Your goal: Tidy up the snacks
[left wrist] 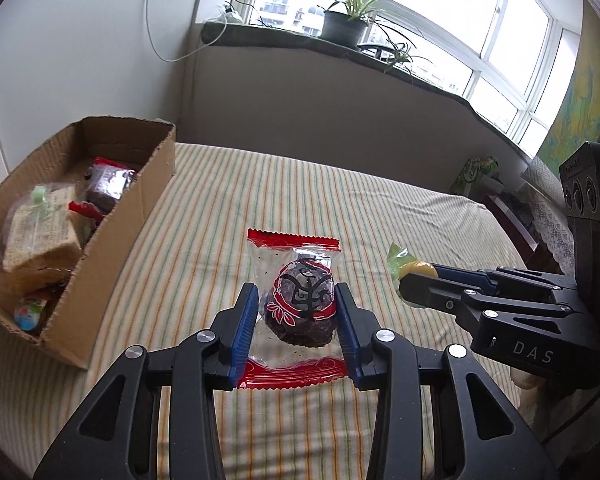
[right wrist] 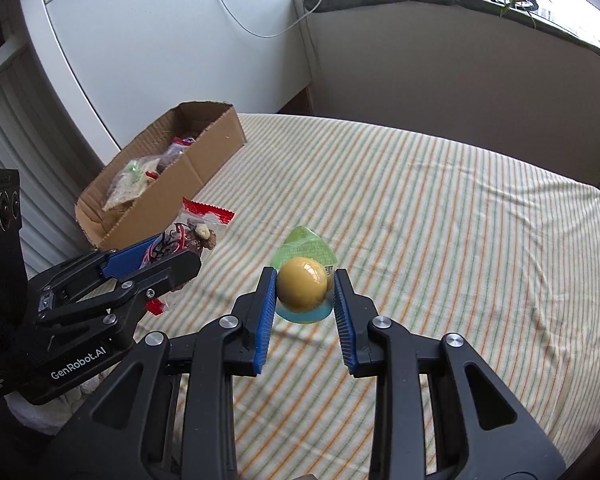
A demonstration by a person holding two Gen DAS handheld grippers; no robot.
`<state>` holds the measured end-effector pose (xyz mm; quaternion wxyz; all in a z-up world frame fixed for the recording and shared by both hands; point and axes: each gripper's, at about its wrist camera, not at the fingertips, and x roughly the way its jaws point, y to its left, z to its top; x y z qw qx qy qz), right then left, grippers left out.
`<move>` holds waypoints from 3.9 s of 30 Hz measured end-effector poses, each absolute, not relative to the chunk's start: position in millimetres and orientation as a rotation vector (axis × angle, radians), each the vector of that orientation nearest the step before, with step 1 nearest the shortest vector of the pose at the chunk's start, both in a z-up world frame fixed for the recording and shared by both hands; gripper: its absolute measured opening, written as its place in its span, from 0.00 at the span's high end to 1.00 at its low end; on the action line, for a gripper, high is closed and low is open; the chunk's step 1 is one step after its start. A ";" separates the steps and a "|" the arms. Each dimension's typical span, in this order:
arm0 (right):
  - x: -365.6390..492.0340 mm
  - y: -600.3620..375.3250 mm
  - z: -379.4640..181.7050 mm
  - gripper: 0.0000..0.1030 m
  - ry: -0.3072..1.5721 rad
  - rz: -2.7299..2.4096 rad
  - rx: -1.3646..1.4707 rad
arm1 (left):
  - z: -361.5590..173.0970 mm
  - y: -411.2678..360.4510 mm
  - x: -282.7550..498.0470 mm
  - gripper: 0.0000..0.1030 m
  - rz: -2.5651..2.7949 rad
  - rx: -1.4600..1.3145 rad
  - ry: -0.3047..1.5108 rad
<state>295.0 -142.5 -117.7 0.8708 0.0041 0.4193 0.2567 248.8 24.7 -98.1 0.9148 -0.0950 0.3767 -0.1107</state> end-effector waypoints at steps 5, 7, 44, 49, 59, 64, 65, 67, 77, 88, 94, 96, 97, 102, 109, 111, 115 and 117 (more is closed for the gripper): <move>302.6 -114.1 -100.8 0.71 0.845 0.582 -0.007 | -85.5 51.9 245.7 0.64 -0.177 -0.213 0.735; 305.2 -102.1 -94.9 0.72 0.834 0.597 -0.017 | -81.1 63.7 244.9 0.64 -0.156 -0.222 0.720; 413.1 65.6 -78.5 0.72 0.826 0.732 -0.142 | -73.7 180.9 299.3 0.64 0.056 -0.249 0.659; 421.9 76.0 -87.7 0.71 0.847 0.729 -0.148 | -77.4 186.6 307.0 0.64 0.070 -0.265 0.670; 428.3 80.0 -97.8 0.70 0.867 0.721 -0.150 | -81.3 188.8 314.1 0.63 0.110 -0.268 0.687; 427.4 81.6 -96.1 0.69 0.865 0.723 -0.153 | -81.2 188.9 315.4 0.59 0.124 -0.271 0.690; 427.3 82.2 -96.0 0.69 0.865 0.723 -0.154 | -81.1 188.6 315.1 0.59 0.124 -0.270 0.690; 426.6 81.7 -95.1 0.69 0.863 0.719 -0.155 | -81.3 188.8 315.2 0.59 0.124 -0.272 0.690; 414.6 70.9 -80.4 0.63 0.842 0.715 -0.145 | -76.6 188.5 305.4 0.59 0.126 -0.275 0.682; 390.8 55.7 -63.2 0.53 0.797 0.713 -0.129 | -65.9 182.7 287.9 0.54 0.122 -0.266 0.668; 376.2 46.3 -54.8 0.48 0.783 0.715 -0.118 | -60.6 179.6 278.3 0.50 0.124 -0.262 0.657; 369.7 42.6 -51.5 0.38 0.772 0.713 -0.110 | -58.6 177.8 274.1 0.50 0.124 -0.258 0.653; 366.5 40.4 -49.8 0.38 0.765 0.714 -0.106 | -57.7 176.5 271.7 0.50 0.125 -0.255 0.651; 349.4 29.4 -44.8 0.38 0.751 0.718 -0.087 | -54.4 169.1 257.1 0.48 0.128 -0.249 0.640; 323.2 13.9 -41.2 0.30 0.722 0.700 -0.084 | -49.1 160.1 234.8 0.38 0.130 -0.233 0.626; 313.9 9.8 -39.2 0.30 0.713 0.701 -0.078 | -47.3 157.5 227.6 0.34 0.131 -0.228 0.621; 292.0 4.3 -34.9 0.24 0.685 0.695 -0.095 | -43.5 152.0 212.8 0.31 0.140 -0.220 0.612; 281.5 -0.3 -32.7 0.20 0.662 0.680 -0.105 | -41.9 149.1 205.5 0.28 0.147 -0.216 0.609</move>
